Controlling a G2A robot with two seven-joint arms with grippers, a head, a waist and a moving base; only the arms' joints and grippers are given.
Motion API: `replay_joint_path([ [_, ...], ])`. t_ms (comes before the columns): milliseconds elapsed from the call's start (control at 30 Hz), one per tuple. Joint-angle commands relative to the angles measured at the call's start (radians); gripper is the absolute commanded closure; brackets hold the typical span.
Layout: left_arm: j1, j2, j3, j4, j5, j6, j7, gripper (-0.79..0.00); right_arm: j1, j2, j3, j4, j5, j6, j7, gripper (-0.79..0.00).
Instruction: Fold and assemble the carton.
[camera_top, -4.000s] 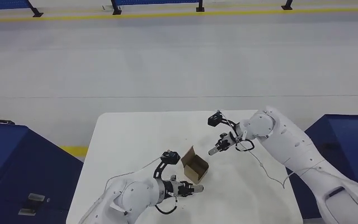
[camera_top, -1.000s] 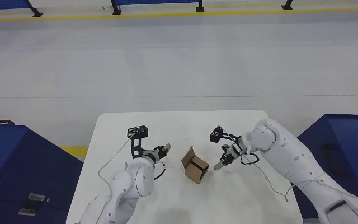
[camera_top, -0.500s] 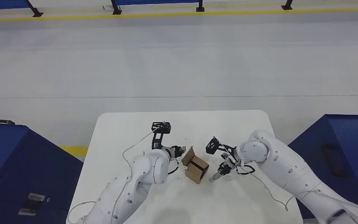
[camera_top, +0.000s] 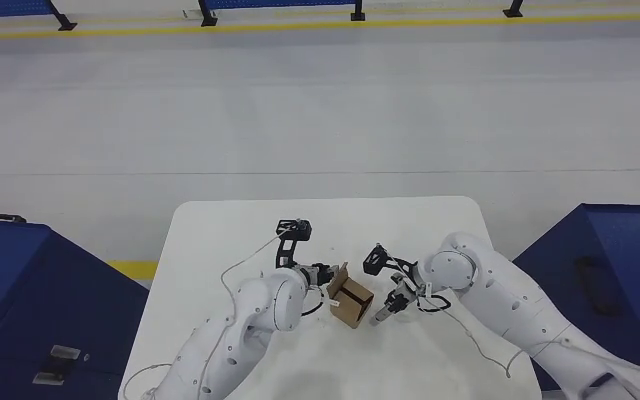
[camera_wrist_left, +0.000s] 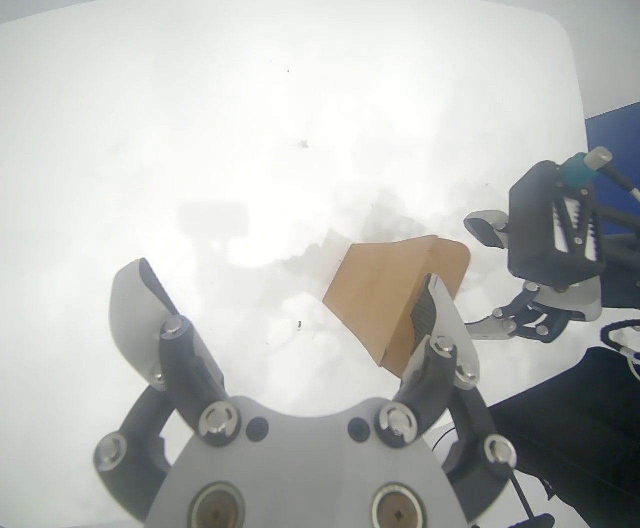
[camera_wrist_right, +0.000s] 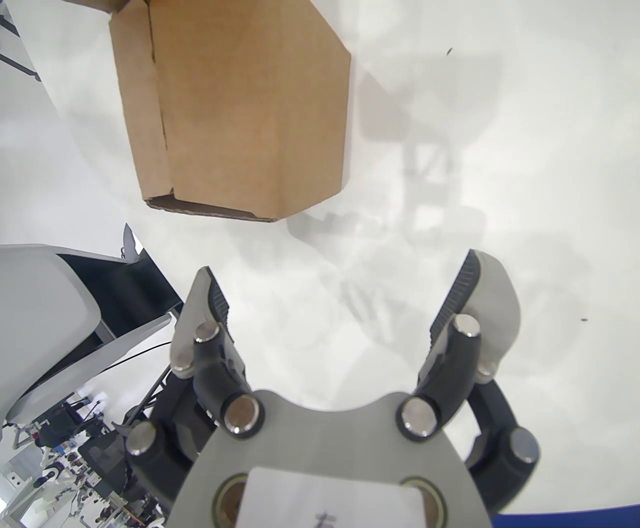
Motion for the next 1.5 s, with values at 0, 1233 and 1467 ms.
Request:
replay_joint_path([
  [0, 0.009, 0.000, 0.000, -0.008, 0.003, -0.008, -0.014, -0.785, -0.001, 0.000, 0.002, 0.000, -0.001, 0.001, 0.001, -0.785],
  [1233, -0.015, -0.061, 0.115, 0.094, -0.080, -0.128, -0.018, -0.782, -0.020, 0.005, 0.038, 0.018, 0.022, -0.036, 0.014, -0.785],
  [1467, -0.030, -0.075, 0.142, 0.112, -0.065, -0.126, -0.027, -0.693, -0.018, 0.006, 0.045, 0.027, 0.032, -0.045, 0.025, -0.785],
])
